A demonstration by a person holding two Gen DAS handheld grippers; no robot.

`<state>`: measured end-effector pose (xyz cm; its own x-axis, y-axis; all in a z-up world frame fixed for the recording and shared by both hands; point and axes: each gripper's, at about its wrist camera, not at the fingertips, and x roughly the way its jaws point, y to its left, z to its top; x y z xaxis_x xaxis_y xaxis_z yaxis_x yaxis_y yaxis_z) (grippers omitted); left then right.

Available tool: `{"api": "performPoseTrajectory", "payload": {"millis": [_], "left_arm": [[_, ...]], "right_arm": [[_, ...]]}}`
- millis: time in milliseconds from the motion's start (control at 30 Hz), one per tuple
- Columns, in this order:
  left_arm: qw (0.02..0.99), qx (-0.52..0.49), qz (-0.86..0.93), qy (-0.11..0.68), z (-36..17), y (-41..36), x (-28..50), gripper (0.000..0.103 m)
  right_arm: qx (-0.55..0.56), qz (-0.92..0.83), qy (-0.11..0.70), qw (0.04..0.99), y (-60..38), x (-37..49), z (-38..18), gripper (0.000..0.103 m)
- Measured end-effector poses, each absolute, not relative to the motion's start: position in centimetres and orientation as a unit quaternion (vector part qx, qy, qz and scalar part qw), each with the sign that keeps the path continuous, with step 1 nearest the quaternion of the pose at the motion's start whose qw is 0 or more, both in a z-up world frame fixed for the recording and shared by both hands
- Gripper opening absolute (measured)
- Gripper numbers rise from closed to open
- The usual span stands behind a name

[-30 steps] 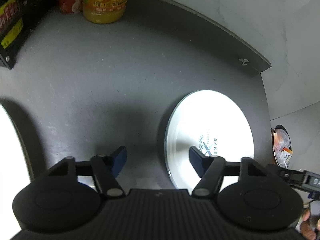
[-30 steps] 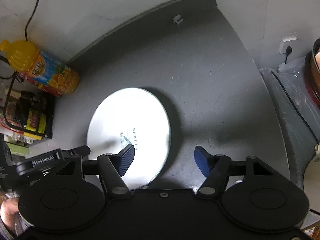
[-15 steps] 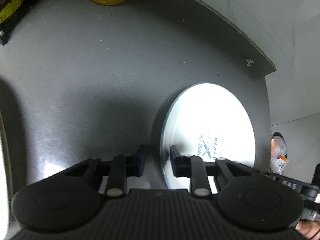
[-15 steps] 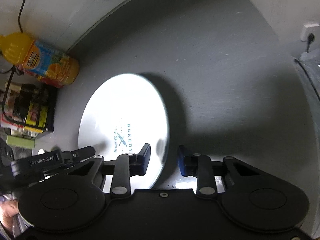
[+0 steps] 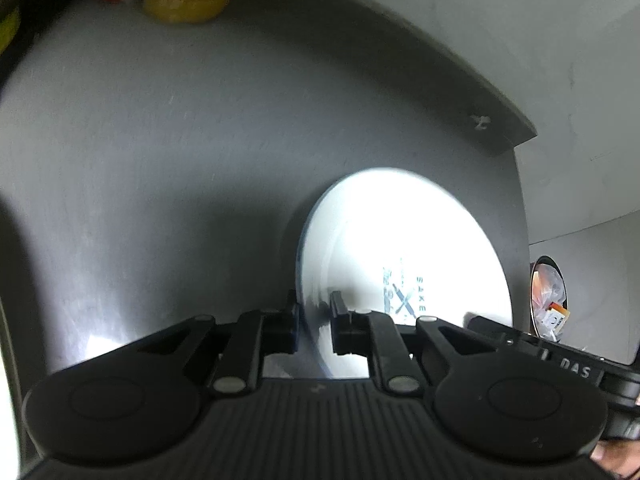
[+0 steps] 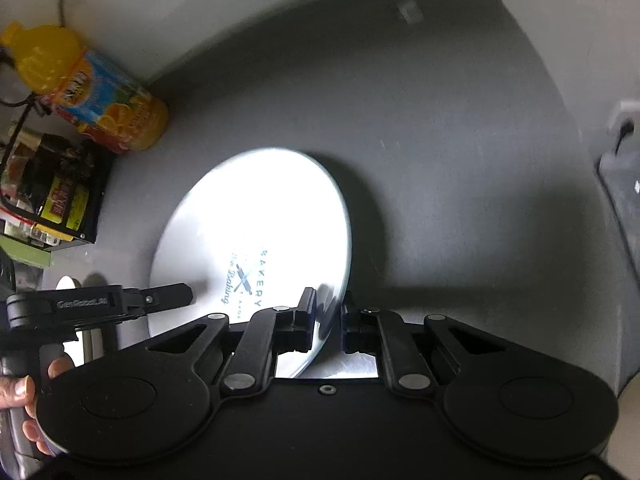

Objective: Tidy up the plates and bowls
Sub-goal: 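Lift the 'BAKERY' plate and carry it over the plate stack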

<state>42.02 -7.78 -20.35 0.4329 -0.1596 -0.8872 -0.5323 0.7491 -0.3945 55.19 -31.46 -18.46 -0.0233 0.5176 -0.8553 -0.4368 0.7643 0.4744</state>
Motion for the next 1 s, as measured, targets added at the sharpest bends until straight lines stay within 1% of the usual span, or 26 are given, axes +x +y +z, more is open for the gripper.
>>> {"api": "performPoseTrajectory", "payload": {"millis": [133,400,633,1000], "left_arm": [[0.785,-0.336,0.11,0.51,-19.1,-7.5,42.6,0.011],[0.803,-0.334,0.087,0.485,-16.1,-7.4,42.7,0.011],[0.813,-0.339,0.069,0.469,-13.5,-6.7,41.2,0.011],[0.826,-0.336,0.052,0.449,-10.1,-3.1,37.6,0.011]], "right_arm": [[0.015,0.345,0.614,0.709,-31.5,55.2,-16.6,0.012],[0.022,0.34,0.587,0.735,-32.0,54.9,-13.3,0.012],[0.028,0.331,0.564,0.756,-32.0,53.5,-10.1,0.012],[0.056,0.318,0.542,0.775,-30.0,49.8,-6.3,0.012]]}}
